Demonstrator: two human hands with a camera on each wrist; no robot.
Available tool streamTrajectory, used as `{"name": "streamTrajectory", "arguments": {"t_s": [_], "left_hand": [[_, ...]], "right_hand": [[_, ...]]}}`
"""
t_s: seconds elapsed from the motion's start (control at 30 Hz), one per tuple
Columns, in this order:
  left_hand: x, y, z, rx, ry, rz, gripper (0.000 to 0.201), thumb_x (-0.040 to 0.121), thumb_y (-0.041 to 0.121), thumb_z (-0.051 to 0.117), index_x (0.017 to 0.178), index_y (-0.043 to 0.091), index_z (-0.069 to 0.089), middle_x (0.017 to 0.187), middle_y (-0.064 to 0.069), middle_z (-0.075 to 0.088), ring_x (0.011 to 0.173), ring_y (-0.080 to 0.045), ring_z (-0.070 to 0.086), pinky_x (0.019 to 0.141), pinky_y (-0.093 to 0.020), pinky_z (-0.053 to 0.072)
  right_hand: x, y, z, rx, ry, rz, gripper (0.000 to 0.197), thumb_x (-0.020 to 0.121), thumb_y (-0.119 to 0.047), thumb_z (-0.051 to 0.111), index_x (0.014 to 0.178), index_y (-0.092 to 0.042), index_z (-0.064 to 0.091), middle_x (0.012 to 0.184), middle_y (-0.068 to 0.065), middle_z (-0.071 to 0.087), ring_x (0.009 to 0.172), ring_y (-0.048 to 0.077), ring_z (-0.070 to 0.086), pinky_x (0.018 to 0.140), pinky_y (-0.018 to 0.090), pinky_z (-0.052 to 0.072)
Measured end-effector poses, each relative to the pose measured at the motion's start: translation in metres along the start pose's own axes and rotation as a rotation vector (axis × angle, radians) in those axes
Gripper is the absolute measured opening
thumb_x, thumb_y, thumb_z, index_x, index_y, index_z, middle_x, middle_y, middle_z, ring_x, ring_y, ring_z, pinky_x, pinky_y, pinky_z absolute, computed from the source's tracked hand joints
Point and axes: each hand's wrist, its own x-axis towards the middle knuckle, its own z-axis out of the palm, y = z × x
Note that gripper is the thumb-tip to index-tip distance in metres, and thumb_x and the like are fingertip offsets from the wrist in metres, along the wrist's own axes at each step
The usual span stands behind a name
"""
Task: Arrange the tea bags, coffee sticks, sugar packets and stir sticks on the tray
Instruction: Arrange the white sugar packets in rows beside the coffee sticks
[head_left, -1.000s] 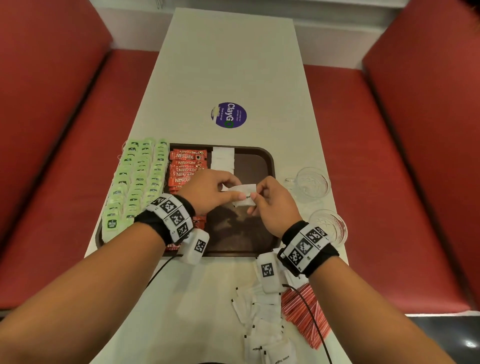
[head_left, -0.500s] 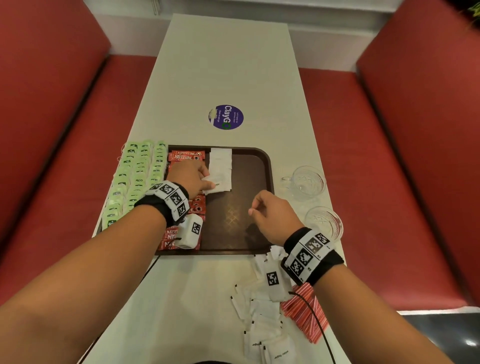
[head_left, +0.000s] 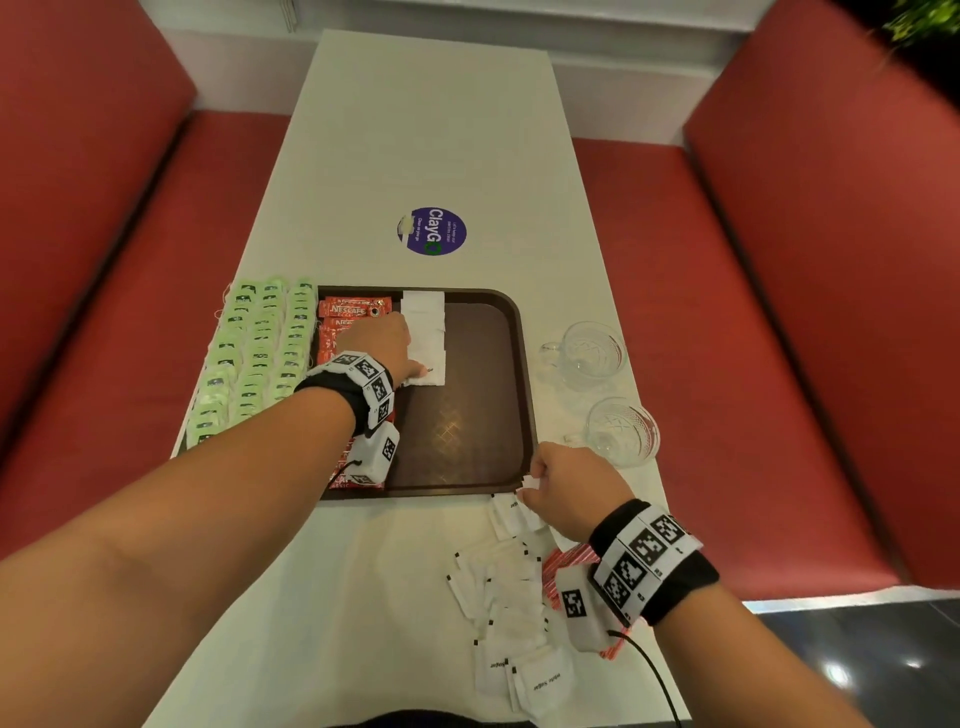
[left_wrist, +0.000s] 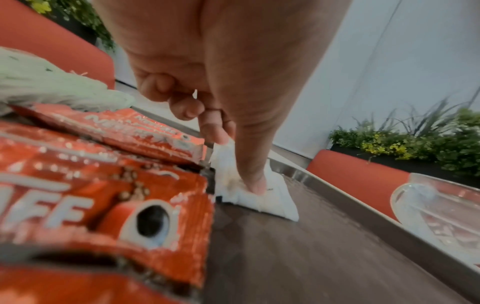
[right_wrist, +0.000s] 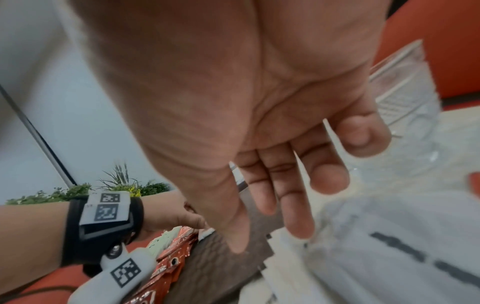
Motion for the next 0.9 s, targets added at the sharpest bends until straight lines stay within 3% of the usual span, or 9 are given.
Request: {"name": "streamTrajectory", "arguments": {"t_s": [0.13,0.23,0.37,0.43,0.53,0.63,0.77,0.9], "left_hand": [[-0.033,0.02,-0.005,-0.052,0.084,0.11,0.035,0.084,0.054,0.069,0.103,0.026,0.064,0.104,0.001,0.064,0.099,-0.021,0.059,0.086,-0.039,0.052],[-0.073,0.047,0.002,-0.116,0.008,0.296,0.025,0.088,0.053,0.065,0.099,0.03,0.067,0.096,0.009,0.063,0.093,-0.013,0.059,0.088,-0.038,0.053],[-0.111,0.082,0.025,0.022,-0.106,0.509,0.033,0.09,0.058,0.058,0.105,0.031,0.069,0.101,0.007,0.062,0.098,-0.017,0.056,0.088,-0.04,0.05],[-0.12,0.095,0.037,0.094,-0.129,0.548,0.041,0.088,0.062,0.057,0.11,0.029,0.067,0.107,0.004,0.061,0.101,-0.02,0.056,0.087,-0.04,0.048],[-0.129,0.105,0.053,0.167,-0.149,0.539,0.051,0.086,0.065,0.059,0.119,0.026,0.061,0.115,0.001,0.058,0.107,-0.023,0.054,0.092,-0.04,0.046],[-0.132,0.11,0.059,0.195,-0.133,0.497,0.048,0.088,0.057,0.062,0.122,0.023,0.059,0.119,-0.002,0.059,0.11,-0.024,0.054,0.093,-0.04,0.045],[-0.131,0.116,0.06,0.218,-0.154,0.406,0.04,0.089,0.053,0.063,0.113,0.021,0.062,0.11,-0.001,0.065,0.106,-0.024,0.057,0.091,-0.039,0.044],[-0.131,0.117,0.058,0.129,-0.267,0.298,0.03,0.088,0.048,0.065,0.097,0.019,0.069,0.094,0.002,0.069,0.09,-0.021,0.065,0.086,-0.039,0.053]], "right_hand": [[-0.013,0.007,0.0,-0.088,0.001,0.083,0.036,0.092,-0.046,0.06,0.116,-0.02,0.054,0.1,0.0,0.062,0.087,0.018,0.056,0.072,0.029,0.046],[-0.019,0.01,0.003,-0.11,0.028,0.125,0.04,0.09,-0.043,0.064,0.118,-0.017,0.053,0.102,0.002,0.064,0.089,0.02,0.061,0.074,0.03,0.05],[-0.025,0.012,0.008,-0.145,0.032,0.179,0.041,0.088,-0.043,0.067,0.114,-0.016,0.052,0.102,0.003,0.064,0.09,0.022,0.063,0.071,0.031,0.049],[-0.027,0.015,0.012,-0.155,0.037,0.194,0.042,0.088,-0.043,0.068,0.113,-0.016,0.05,0.104,0.004,0.064,0.092,0.024,0.063,0.072,0.032,0.049],[-0.028,0.019,0.015,-0.14,0.038,0.195,0.042,0.087,-0.04,0.071,0.113,-0.015,0.05,0.107,0.006,0.063,0.095,0.025,0.062,0.075,0.032,0.048],[-0.028,0.024,0.016,-0.153,0.038,0.194,0.044,0.087,-0.036,0.073,0.117,-0.014,0.051,0.114,0.008,0.059,0.101,0.025,0.06,0.079,0.031,0.046],[-0.027,0.028,0.018,-0.128,0.045,0.213,0.048,0.087,-0.034,0.074,0.122,-0.012,0.051,0.121,0.009,0.052,0.107,0.026,0.058,0.086,0.031,0.046],[-0.022,0.025,0.017,-0.125,0.044,0.219,0.038,0.086,-0.03,0.074,0.114,-0.012,0.056,0.114,0.008,0.061,0.102,0.024,0.06,0.078,0.028,0.044]]}}
